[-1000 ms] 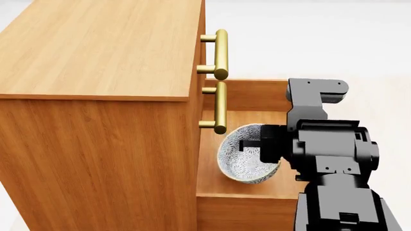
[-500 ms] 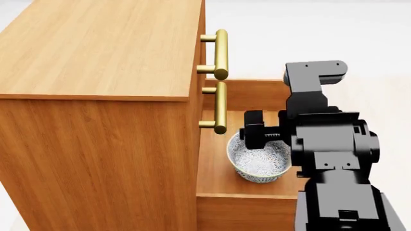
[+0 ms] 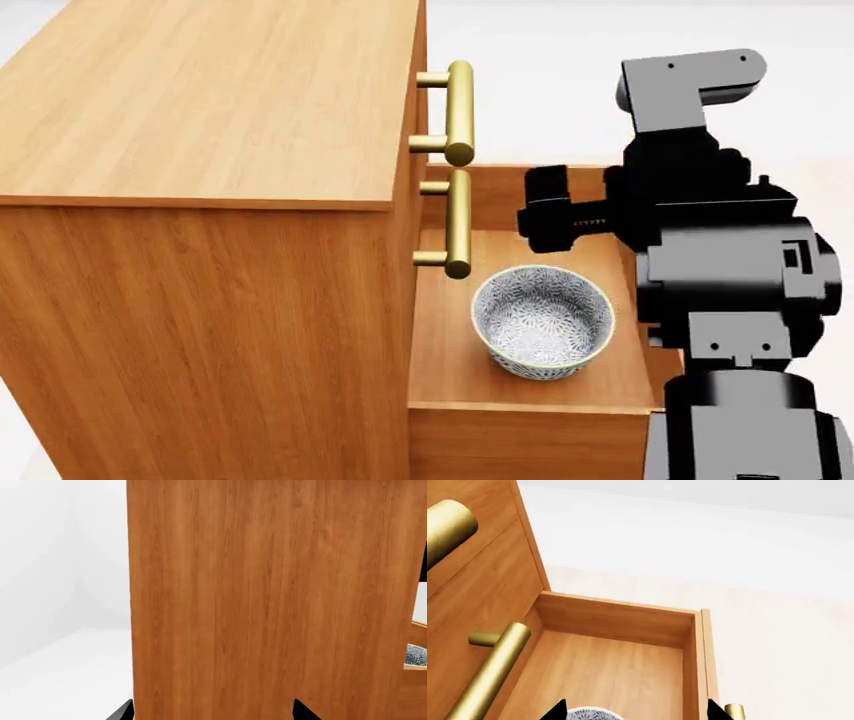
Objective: Put the bowl in the bottom drawer of the cabinet and close it.
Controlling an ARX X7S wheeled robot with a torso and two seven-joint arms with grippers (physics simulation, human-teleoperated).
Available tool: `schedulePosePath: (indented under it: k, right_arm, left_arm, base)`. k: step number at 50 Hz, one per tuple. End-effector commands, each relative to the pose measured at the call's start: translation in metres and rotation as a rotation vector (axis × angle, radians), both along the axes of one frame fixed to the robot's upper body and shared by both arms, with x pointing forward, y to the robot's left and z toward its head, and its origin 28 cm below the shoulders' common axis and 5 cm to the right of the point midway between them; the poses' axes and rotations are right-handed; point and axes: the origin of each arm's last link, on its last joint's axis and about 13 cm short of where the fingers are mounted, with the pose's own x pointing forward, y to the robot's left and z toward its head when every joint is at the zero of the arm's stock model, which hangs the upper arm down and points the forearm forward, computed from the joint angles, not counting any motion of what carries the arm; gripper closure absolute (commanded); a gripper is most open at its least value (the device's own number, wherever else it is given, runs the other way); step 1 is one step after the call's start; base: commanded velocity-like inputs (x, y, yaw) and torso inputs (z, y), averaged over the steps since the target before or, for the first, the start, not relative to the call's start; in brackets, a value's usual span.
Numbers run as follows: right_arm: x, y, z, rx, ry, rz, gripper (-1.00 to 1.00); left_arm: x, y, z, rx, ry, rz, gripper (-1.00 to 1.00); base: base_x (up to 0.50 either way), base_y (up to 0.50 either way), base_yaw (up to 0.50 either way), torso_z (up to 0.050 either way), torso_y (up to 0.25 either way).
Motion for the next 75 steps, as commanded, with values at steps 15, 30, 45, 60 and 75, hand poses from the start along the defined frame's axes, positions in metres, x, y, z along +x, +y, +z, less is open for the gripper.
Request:
schedulePosePath:
  k: [15,30,45,60,75]
  right_arm:
    - [-0.033,-0.032,0.024,-0.061,-0.172,-0.103,-1.0]
    - [-0.05,-0.054,0.022,-0.037,-0.228,-0.219,-1.0]
    - [-0.077,-0.077,0.012,-0.065,-0.26,-0.356,-1.0]
    - [-0.091,-0.087,-0.014,-0.085,-0.26,-0.419,-1.0]
    - [-0.103,-0.094,-0.041,-0.109,-0.222,-0.468,-1.0]
  left_arm:
    - [-0.001,0.0,0.002,-0.006,-0.023,-0.007,-1.0]
    - [-0.001,0.0,0.001,-0.013,-0.029,-0.015,-1.0]
    - [-0.001,0.0,0.002,-0.007,-0.025,-0.01,-1.0]
    - [-0.001,0.0,0.001,-0.001,-0.021,-0.013,-1.0]
    - [-0.001,0.0,0.001,-0.004,-0.022,-0.001,-1.0]
  base:
    - [0.0,0.0,0.0,0.0,0.0]
    - [0.0,0.0,0.0,0.0,0.0]
    - [0.0,0.0,0.0,0.0,0.0]
    - [0.0,0.0,0.0,0.0,0.0]
    - [0.0,0.0,0.0,0.0,0.0]
